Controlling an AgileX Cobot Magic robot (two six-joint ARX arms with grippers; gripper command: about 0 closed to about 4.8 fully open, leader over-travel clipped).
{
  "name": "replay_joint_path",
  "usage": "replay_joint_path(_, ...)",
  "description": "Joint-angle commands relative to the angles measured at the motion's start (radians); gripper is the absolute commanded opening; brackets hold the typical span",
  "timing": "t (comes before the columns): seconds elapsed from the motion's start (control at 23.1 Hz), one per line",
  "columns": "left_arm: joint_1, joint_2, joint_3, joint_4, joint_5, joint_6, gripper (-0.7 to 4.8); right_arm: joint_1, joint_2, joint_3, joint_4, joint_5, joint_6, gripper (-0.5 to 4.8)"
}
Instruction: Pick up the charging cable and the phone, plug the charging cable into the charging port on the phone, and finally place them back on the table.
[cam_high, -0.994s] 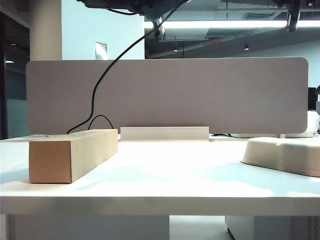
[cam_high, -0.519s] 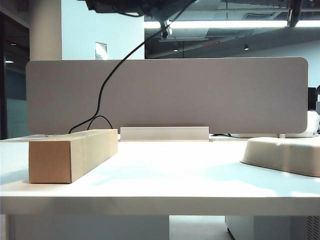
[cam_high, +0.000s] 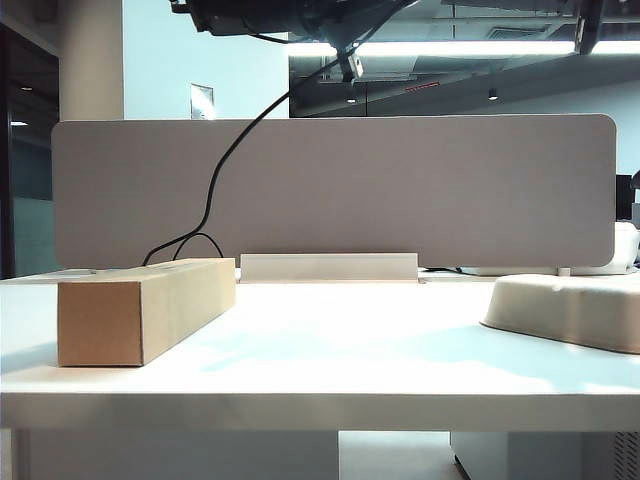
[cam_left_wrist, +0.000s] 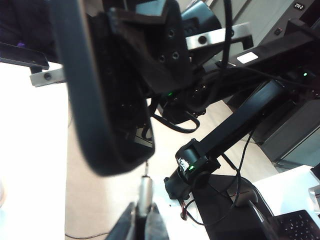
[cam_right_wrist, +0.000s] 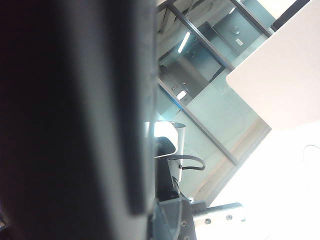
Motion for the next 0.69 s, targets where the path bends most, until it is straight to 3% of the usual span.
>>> replay_joint_path(0.04, 0.015, -0.005, 0.004, 0.016, 0.017, -0.007, -0.06, 0.000, -0.006, 0.008, 0.040, 0.002, -0.002, -0.02)
replay_joint_path(0.52, 0.017, -0.005, 0.004, 0.082, 0.019, -0.057, -0.06, 0.000, -0.006, 0.008, 0.040, 0.001, -0.009, -0.02)
replay_joint_path(0.69, 0.014, -0.005, 0.004, 0.144, 0.019, -0.125, -0.06, 0.000, -0.006, 0.008, 0.040, 0.003, -0.009, -0.02)
